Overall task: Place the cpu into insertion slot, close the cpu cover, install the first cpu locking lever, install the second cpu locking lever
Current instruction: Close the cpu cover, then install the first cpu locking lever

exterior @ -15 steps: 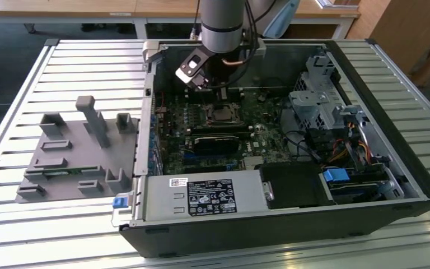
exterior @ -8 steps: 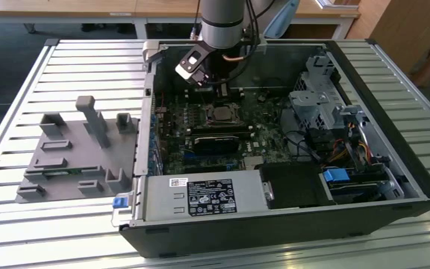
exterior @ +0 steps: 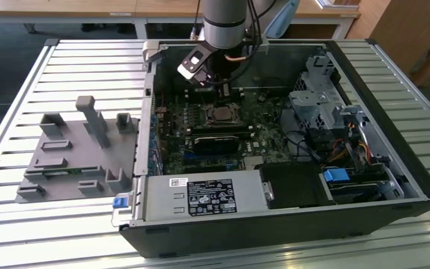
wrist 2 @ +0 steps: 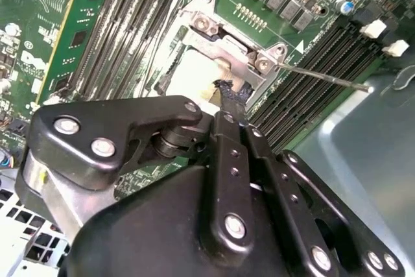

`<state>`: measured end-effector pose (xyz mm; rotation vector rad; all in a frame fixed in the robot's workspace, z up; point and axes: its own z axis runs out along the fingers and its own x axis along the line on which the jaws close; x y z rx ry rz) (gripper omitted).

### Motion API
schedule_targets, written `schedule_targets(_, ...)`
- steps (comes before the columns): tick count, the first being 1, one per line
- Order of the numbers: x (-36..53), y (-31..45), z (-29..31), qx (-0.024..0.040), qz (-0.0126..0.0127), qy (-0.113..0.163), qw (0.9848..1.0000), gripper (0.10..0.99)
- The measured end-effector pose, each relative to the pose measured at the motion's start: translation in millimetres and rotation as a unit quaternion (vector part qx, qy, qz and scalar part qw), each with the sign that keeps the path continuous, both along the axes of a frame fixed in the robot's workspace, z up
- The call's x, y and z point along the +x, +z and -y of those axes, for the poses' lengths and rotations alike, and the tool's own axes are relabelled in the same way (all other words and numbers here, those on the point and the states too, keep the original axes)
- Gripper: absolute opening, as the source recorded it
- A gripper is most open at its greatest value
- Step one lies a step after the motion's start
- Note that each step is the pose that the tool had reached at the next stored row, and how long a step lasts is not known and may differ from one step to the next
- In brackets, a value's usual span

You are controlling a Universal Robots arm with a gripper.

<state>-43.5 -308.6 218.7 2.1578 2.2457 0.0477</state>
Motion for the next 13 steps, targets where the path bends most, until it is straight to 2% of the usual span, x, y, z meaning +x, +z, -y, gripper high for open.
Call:
schedule_targets(4,3.3,-0.1,0.0,0.0001,-0.0002,0.000,1.0000,0.106)
schedule_targets(10,3.7,0.3,0.0,-0.0001,-0.0004,0.000,1.0000,0.106)
schedule_targets(13,3.7,4.2,0.0,0.0001,-0.0003,0.000,1.0000,0.106)
